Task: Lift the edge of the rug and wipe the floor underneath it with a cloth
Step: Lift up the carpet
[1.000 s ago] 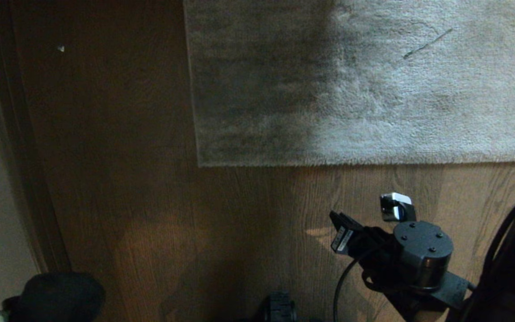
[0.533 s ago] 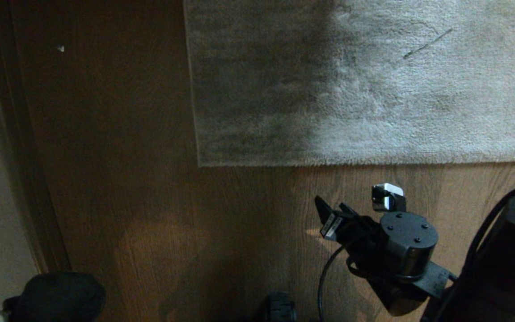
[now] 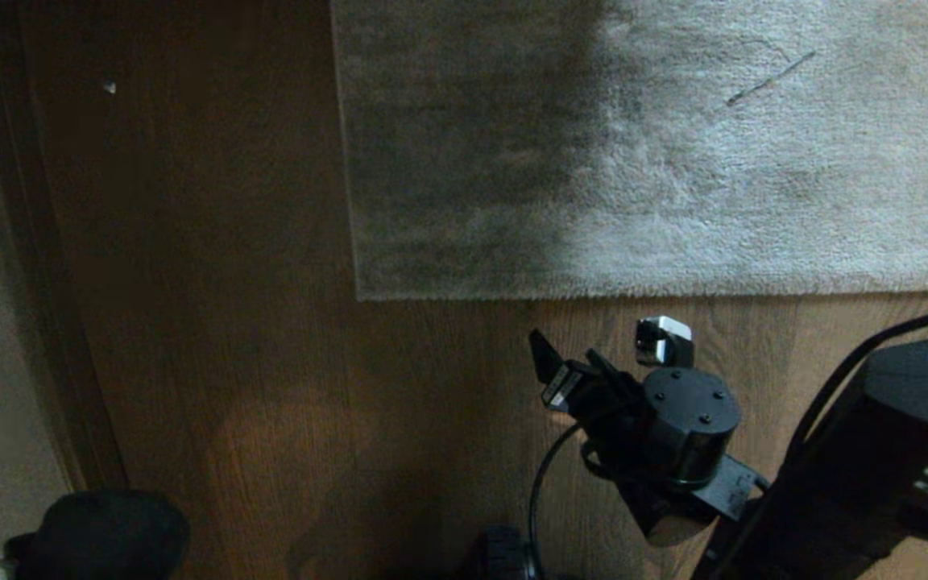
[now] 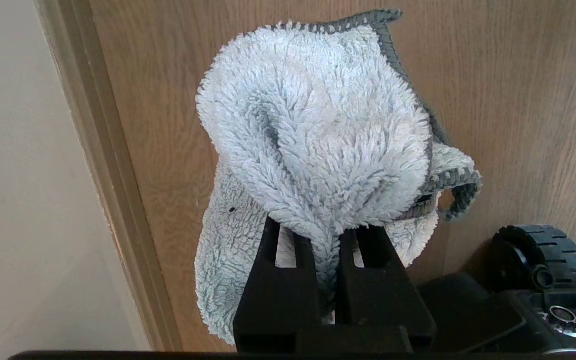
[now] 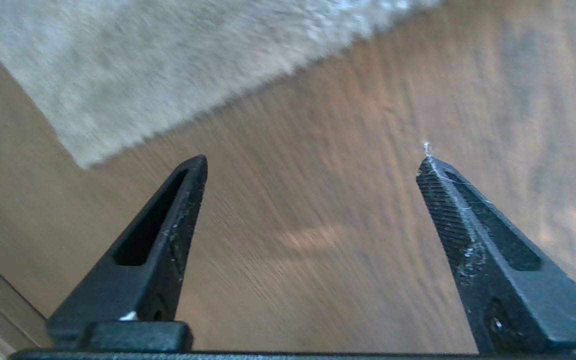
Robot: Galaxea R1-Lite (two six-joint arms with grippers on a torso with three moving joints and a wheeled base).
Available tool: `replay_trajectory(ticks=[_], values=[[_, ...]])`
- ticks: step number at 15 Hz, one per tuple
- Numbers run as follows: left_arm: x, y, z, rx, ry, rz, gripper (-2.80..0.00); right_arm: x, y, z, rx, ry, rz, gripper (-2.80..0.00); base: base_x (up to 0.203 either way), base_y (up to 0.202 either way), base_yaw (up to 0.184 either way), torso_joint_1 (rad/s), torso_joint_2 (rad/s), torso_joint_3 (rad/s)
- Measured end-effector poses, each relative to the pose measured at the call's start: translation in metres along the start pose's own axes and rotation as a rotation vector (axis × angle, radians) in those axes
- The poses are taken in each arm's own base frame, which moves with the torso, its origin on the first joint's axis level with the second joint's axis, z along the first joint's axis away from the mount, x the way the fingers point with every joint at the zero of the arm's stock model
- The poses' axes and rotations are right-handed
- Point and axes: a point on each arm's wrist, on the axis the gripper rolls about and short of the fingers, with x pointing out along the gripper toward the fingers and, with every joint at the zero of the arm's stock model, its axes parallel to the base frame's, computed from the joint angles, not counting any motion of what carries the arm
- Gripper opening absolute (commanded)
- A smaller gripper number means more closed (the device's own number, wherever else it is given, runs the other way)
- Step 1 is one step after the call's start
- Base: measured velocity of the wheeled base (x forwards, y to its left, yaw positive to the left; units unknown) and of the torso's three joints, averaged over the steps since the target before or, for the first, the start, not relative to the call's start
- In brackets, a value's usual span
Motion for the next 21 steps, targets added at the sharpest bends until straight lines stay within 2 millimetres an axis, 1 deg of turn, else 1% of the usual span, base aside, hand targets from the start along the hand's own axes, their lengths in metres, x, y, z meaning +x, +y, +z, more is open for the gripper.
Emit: replay_trajectory(ticks=[5,10,18,21], values=[[0.0,0.0,0.0,0.0,0.0,0.0,-2.8,0.018,0.017,-0.012,0.028,-0.027,0.039,0.0,0.0,0.0,0.0,0.0,0.0,0.0],[0.0,0.0,0.0,0.0,0.0,0.0,-2.8,0.03,0.037,-0.027,0.028,-0.041,0.092,0.0,0.0,0.0,0.0,0.0,0.0,0.0],[0.0,0.0,0.0,0.0,0.0,0.0,-2.8,0.054,0.046,-0.052,-0.024,-0.067,0.111,0.0,0.0,0.0,0.0,0.0,0.0,0.0],[0.0,0.0,0.0,0.0,0.0,0.0,-2.8,0.064,0.051,-0.057,-0.046,-0.09,0.126,0.0,0.0,0.0,0.0,0.0,0.0,0.0]])
